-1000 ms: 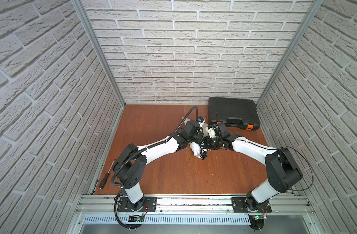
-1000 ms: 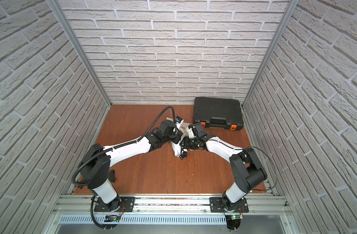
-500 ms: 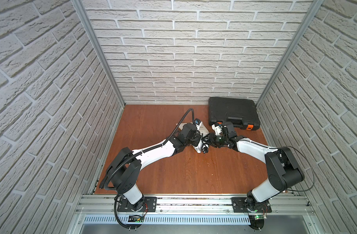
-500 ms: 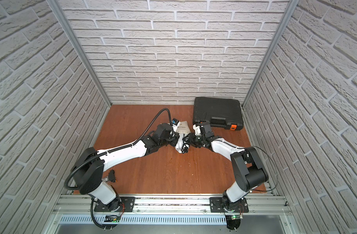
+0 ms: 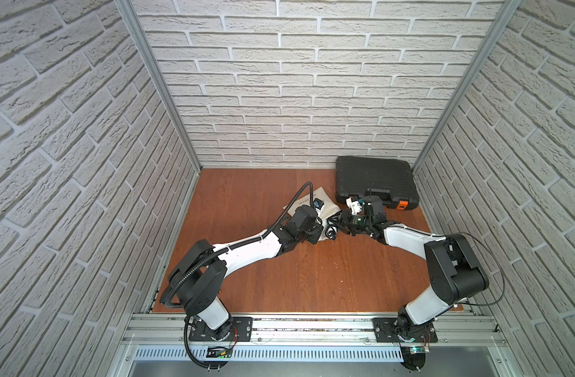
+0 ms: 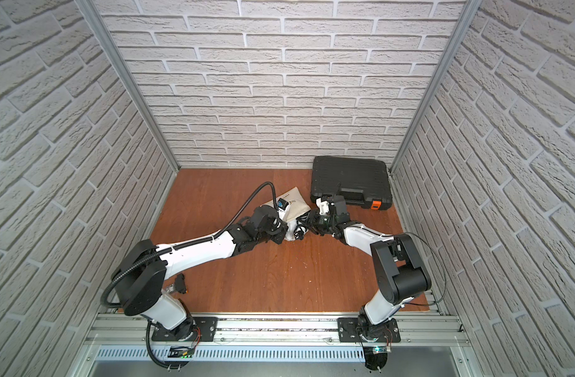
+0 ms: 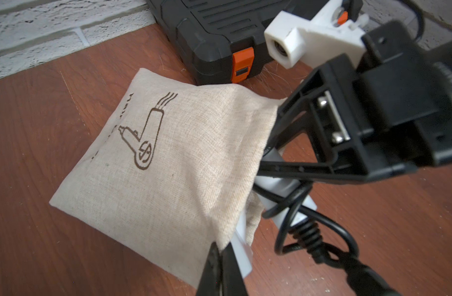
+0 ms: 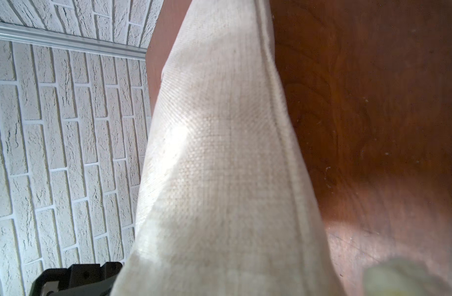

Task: Pack away hair dryers
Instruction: Place the hair dryer in the drawstring bag.

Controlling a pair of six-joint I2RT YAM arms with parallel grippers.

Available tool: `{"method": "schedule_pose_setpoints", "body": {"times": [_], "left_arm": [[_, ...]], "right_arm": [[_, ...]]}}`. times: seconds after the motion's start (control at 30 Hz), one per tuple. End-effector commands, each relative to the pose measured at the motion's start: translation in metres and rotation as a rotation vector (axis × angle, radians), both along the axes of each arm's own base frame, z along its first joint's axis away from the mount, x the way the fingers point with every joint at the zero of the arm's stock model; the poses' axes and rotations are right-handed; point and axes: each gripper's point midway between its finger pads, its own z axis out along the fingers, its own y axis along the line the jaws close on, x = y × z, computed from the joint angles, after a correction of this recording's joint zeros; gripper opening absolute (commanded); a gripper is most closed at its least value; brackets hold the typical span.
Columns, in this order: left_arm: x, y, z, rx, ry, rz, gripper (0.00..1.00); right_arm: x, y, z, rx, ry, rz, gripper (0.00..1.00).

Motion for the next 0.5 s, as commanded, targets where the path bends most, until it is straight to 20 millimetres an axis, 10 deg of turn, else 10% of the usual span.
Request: {"method": "schedule_pose_setpoints", "body": {"times": [0.0,0.47], "left_arm": [[-0.007,-0.013,0.018,-0.068,-0.004,-0.034,0.0],[-0.004,-0.021,0.045,-0.24,0.047,-0.034,0.0]], "right_arm": [[0.016,0.004,0.026,0.048,-0.115,0.003,0.03],[0.022,-0.004,0.017,0.005,-0.11,-0.048,0.03]]}}
